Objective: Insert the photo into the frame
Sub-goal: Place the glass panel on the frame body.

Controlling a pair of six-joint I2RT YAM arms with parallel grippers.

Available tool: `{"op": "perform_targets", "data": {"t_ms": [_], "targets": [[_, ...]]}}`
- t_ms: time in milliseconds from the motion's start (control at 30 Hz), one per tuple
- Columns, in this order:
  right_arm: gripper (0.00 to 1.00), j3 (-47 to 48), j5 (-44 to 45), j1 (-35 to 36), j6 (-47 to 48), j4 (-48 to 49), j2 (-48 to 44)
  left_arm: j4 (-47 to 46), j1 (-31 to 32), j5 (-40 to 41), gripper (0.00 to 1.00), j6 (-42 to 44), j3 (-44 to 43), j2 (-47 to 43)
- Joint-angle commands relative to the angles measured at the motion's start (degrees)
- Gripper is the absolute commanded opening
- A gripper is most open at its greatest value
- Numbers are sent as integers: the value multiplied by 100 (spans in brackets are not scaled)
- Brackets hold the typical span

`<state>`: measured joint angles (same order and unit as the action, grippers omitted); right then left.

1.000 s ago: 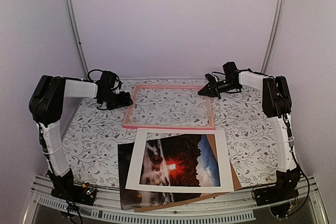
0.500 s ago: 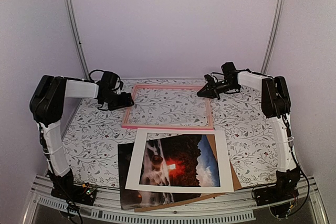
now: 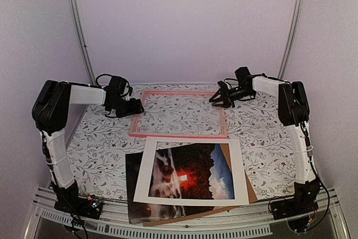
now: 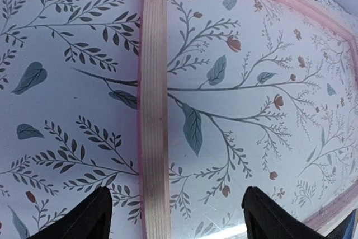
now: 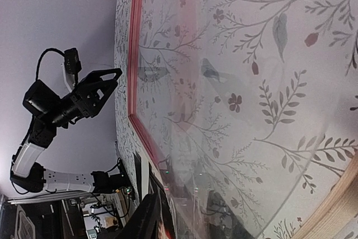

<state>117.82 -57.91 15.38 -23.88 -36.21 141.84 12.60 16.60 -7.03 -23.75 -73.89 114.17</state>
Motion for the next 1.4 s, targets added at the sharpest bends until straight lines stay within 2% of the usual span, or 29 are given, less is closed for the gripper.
{"op": "perform_targets", "data": {"t_ms": [0, 367, 700, 1000, 1367], "targets": [[36, 214, 266, 48, 152, -167, 118, -319, 148, -38, 83, 68, -43, -82], [49, 363, 813, 79, 287, -434, 115, -840, 842, -218, 83, -72, 31, -388], [57, 495, 1413, 150, 427, -690, 138, -1164, 1360, -522, 83, -271, -154, -41], [62, 514, 1693, 164, 454, -768, 109, -1421, 1503, -729, 83, -267, -442, 448], [67, 520, 2067, 160, 539, -899, 13, -1400, 1541, -586, 82, -271, -464, 724]]}}
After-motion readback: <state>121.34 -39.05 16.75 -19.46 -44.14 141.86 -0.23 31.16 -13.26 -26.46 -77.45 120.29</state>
